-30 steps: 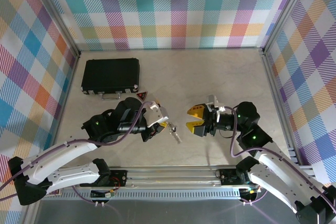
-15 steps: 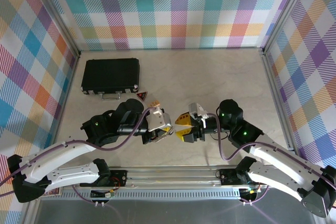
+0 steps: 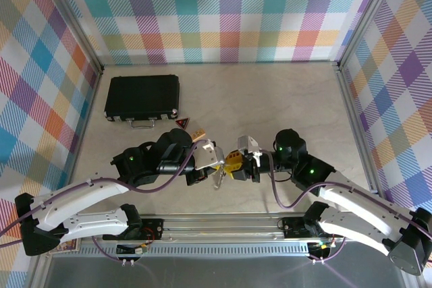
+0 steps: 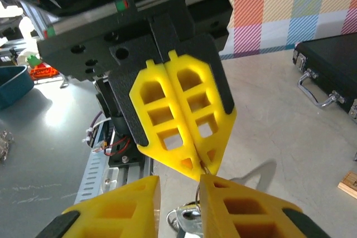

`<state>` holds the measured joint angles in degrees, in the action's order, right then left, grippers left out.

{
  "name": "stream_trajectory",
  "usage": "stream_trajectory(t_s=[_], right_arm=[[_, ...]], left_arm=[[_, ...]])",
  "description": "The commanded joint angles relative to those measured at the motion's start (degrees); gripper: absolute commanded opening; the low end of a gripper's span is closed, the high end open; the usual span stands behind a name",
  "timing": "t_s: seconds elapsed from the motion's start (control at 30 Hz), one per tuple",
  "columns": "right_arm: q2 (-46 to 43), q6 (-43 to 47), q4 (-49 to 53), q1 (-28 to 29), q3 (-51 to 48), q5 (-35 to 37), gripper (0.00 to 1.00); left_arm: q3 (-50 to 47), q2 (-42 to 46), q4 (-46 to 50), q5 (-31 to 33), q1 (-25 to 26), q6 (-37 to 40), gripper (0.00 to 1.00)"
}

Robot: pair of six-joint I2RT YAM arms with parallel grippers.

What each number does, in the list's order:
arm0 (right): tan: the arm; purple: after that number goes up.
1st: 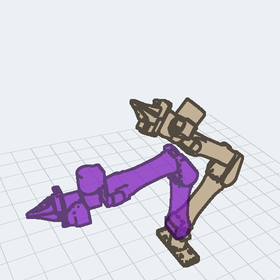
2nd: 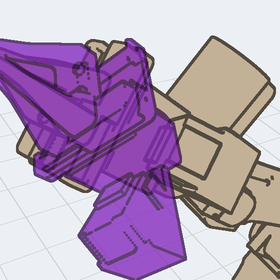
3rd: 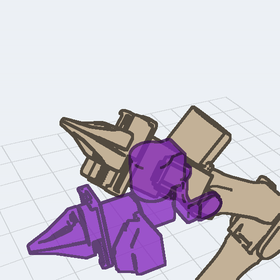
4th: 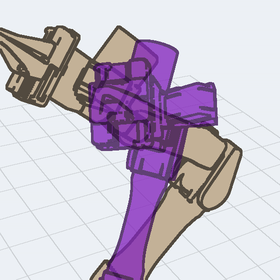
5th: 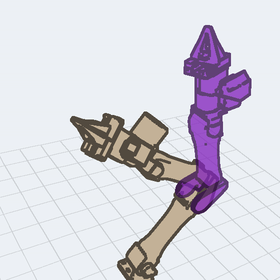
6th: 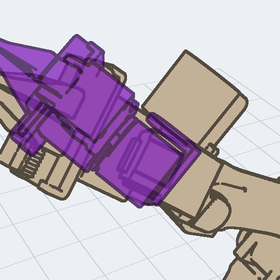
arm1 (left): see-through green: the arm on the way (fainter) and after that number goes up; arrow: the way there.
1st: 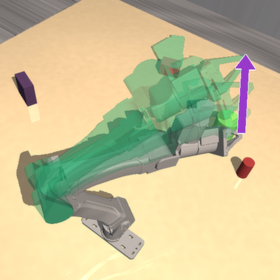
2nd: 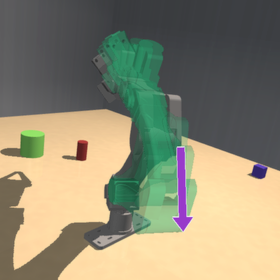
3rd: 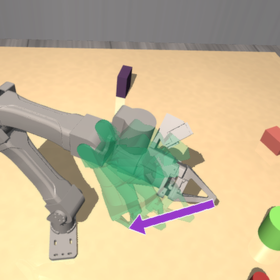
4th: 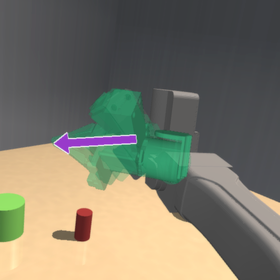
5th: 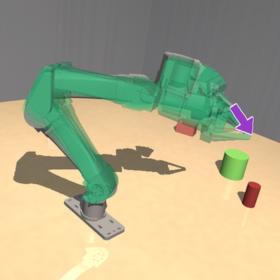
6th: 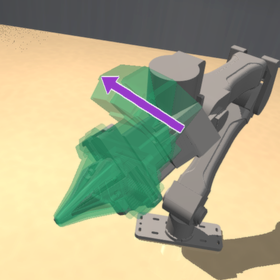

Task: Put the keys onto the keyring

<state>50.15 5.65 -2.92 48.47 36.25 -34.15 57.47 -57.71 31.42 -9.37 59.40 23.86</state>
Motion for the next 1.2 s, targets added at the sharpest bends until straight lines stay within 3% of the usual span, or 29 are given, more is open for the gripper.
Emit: stream_trajectory(t_s=[0.0,0.27,0.5,0.63,1.03,1.17], right_arm=[[0.9,2.7,1.8,1.1,2.7,1.4,0.2],[1.3,3.0,2.2,1.5,2.9,4.3,0.0],[0.9,2.5,2.0,1.5,2.6,6.8,0.0],[-0.4,1.8,1.4,1.6,2.3,6.9,0.17],[0.9,-2.1,-0.8,1.5,2.6,6.9,0.29],[1.6,-3.0,-2.0,1.5,2.3,7.4,0.39]], left_arm=[[2.5,-0.1,-1.0,0.8,0.9,0.7,0.0],[2.1,0.2,-1.4,1.5,1.1,0.6,0.0],[1.9,0.8,-1.4,2.0,1.3,0.7,0.0],[1.7,0.7,-1.4,2.8,1.3,0.7,0.0],[1.4,-0.7,-3.0,9.6,2.1,0.2,0.0],[1.5,-0.8,-3.6,10.4,2.4,0.0,0.0]])
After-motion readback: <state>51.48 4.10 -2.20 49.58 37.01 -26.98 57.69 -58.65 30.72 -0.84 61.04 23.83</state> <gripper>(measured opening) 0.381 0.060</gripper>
